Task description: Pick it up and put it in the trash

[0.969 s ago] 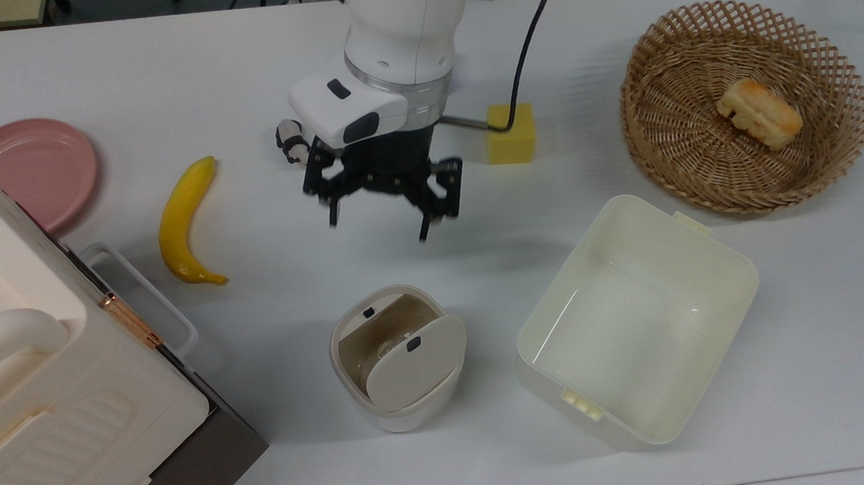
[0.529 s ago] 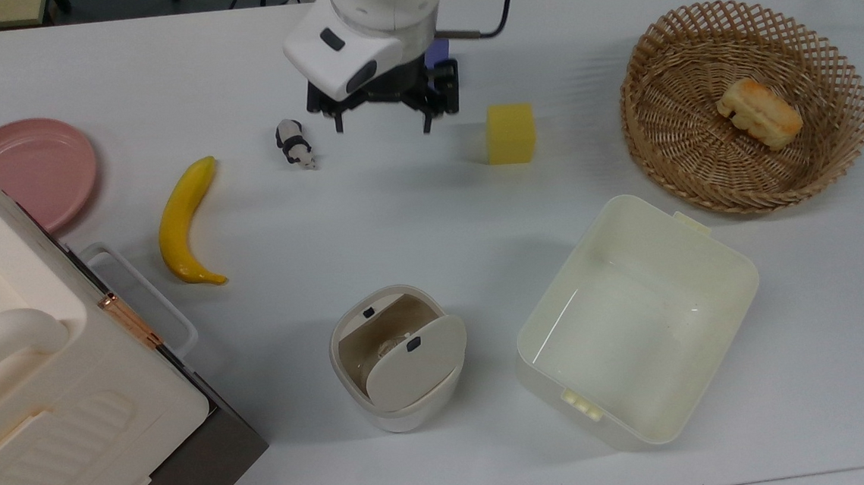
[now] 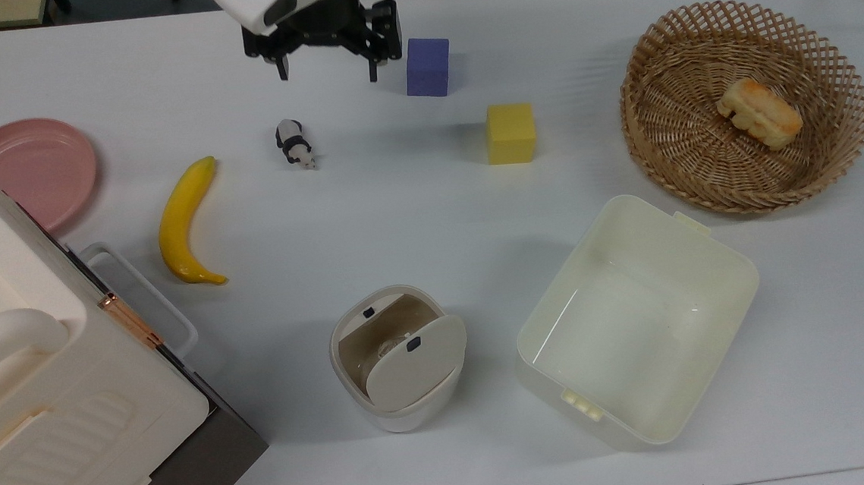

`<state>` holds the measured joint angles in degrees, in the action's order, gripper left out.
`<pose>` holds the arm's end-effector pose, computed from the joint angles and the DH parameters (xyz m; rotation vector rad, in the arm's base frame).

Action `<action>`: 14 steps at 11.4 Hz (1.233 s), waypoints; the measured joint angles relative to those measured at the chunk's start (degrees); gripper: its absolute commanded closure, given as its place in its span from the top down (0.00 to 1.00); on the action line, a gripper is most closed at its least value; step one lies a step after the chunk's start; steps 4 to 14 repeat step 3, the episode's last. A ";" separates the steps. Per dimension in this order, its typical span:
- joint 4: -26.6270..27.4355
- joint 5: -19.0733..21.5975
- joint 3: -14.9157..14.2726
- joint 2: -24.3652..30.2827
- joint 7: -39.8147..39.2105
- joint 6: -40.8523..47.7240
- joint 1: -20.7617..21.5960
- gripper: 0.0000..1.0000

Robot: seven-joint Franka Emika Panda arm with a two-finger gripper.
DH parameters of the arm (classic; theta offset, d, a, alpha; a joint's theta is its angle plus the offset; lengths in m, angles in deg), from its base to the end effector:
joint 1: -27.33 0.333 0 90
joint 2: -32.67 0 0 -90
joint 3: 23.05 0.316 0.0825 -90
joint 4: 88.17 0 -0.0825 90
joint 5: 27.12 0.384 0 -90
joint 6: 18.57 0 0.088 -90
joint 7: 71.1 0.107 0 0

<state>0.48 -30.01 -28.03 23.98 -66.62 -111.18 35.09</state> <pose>0.5988 0.0274 0.5523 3.0706 -0.0382 -0.1196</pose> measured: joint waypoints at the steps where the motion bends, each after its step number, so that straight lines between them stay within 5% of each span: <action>1: 0.29 0.03 0.03 0.40 0.00 0.01 0.04 1.00; 14: 0.72 0.03 0.06 0.54 0.00 0.01 0.05 1.00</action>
